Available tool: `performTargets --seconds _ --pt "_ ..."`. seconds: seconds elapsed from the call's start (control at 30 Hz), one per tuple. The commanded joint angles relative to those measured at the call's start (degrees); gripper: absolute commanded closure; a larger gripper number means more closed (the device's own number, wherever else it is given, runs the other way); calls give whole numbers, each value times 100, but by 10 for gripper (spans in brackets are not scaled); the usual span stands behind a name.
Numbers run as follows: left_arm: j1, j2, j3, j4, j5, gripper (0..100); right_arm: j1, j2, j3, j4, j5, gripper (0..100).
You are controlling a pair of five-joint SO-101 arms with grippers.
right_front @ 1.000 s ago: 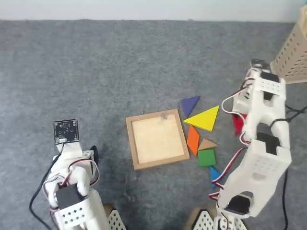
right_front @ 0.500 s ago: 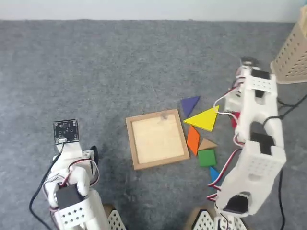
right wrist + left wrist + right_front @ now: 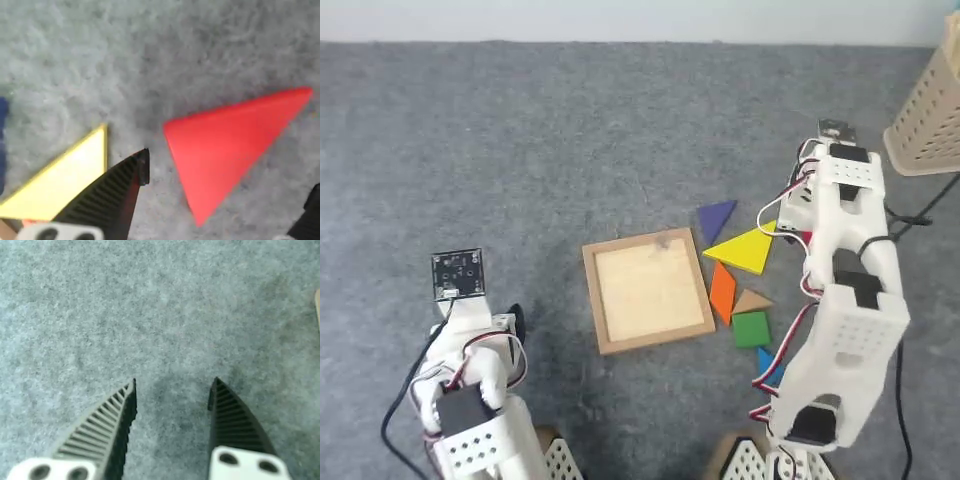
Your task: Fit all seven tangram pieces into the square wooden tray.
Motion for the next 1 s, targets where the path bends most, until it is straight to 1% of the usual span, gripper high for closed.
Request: performTargets --seconds 0.0,0.1,0.2,0.43,0.77,0.9,0.97 --pt "26 -70 -31 18 53 775 84 119 -659 48 -360 526" --pt "26 -70 -31 18 53 775 189 391 -1055 233 -985 526" --pt "26 -70 -31 18 53 775 242 585 -1310 374 -1327 526" --pt "26 -70 -31 18 53 775 233 831 -1503 488 -1662 526" --pt "26 -70 -31 18 53 775 277 813 -1512 435 -1705 527" --pt "26 -70 -31 18 53 775 295 848 -1600 356 -2198 527" --pt "26 -70 -31 18 53 775 303 857 -1609 365 -2215 527"
